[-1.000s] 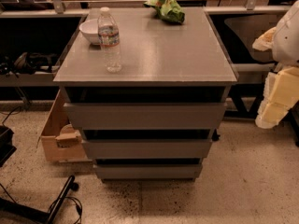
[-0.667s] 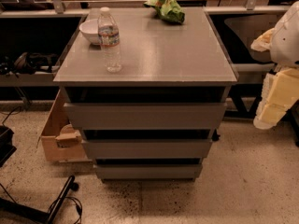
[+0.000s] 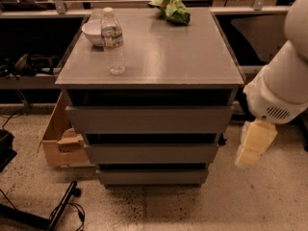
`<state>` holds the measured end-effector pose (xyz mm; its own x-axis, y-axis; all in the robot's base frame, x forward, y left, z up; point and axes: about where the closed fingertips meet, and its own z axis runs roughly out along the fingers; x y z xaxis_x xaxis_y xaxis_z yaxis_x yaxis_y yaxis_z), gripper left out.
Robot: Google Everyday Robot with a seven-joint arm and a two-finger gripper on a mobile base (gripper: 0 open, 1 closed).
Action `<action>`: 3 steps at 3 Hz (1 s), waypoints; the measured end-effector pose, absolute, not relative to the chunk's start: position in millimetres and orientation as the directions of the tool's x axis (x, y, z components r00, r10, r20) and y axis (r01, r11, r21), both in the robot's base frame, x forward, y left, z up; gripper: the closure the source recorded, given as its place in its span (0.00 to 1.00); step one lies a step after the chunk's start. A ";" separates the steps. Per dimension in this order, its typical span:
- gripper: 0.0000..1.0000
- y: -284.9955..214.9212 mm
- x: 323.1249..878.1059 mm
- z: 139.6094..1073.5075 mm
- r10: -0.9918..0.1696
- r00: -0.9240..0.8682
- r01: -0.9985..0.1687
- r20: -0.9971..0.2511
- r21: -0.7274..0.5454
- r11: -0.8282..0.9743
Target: Open bottom drawer
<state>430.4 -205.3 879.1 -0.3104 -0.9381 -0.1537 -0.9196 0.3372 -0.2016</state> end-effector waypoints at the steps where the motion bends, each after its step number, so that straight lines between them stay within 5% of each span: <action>1: 0.00 -200.8 429.4 793.6 -0.929 -0.362 -0.914 -0.074 -0.169 0.369; 3: 0.00 -193.8 427.4 606.8 -0.920 -0.388 -0.919 0.054 -0.097 0.382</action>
Offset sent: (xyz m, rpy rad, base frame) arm -0.0124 0.0133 -0.3084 -0.2303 0.1984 -0.0589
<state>427.4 -193.8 606.8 -0.3884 -0.9199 0.0540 -0.9189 0.3823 -0.0971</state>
